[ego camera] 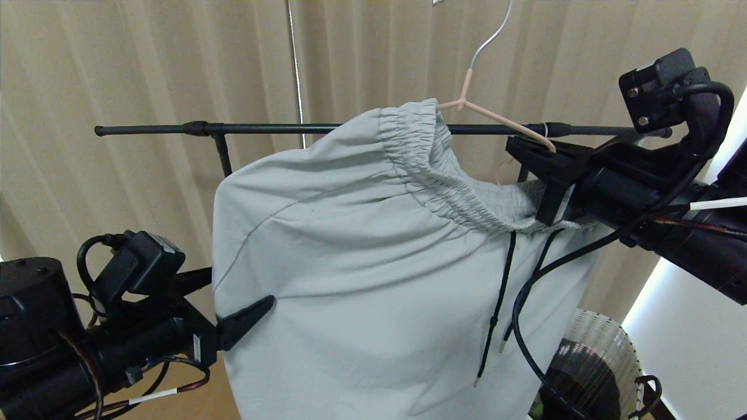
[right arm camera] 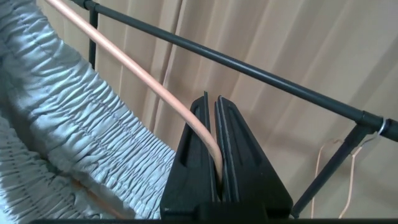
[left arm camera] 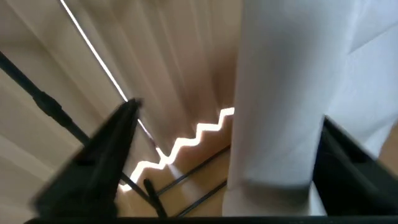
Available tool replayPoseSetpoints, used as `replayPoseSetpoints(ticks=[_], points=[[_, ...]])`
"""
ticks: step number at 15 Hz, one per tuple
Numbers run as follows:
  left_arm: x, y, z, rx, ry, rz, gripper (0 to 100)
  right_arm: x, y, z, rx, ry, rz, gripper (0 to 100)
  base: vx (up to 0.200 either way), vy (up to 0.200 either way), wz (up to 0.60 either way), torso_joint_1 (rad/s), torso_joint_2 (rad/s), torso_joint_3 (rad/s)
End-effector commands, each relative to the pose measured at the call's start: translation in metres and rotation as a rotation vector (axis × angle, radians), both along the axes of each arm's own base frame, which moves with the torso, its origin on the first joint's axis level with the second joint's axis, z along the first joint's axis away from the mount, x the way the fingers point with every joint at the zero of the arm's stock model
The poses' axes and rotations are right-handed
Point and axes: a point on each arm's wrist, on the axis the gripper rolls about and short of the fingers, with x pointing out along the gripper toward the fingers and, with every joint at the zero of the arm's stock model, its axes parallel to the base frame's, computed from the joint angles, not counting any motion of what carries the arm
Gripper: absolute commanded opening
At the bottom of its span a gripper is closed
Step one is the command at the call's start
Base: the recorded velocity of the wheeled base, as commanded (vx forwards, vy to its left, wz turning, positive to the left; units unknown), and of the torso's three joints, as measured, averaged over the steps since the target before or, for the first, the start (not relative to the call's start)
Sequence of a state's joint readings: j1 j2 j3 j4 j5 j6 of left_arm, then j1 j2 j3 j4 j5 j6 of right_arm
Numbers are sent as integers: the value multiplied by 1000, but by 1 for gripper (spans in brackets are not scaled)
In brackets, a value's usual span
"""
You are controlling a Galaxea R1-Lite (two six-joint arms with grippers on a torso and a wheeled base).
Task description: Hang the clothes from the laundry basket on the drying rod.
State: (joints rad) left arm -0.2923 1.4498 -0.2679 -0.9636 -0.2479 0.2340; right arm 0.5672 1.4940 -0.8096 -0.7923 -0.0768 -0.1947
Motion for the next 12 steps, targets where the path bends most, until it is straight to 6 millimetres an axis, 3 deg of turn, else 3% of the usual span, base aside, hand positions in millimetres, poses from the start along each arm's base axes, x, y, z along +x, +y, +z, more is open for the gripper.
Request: replayPoseSetpoints(ticks=[1,7,12], points=[[0,4,-1,6,1,21,0,0,0,-3,-5,8,-6,0,0,0,0,0,0,0],[-14,43,-17,100,2,191,0,17,-20,-9,-24,30,-100,0,0,0,0,0,0,0],[-9,53,-14,94,-6,246,0,16,-21,-12,-31,37,-105,0,0,0,0,0,0,0]])
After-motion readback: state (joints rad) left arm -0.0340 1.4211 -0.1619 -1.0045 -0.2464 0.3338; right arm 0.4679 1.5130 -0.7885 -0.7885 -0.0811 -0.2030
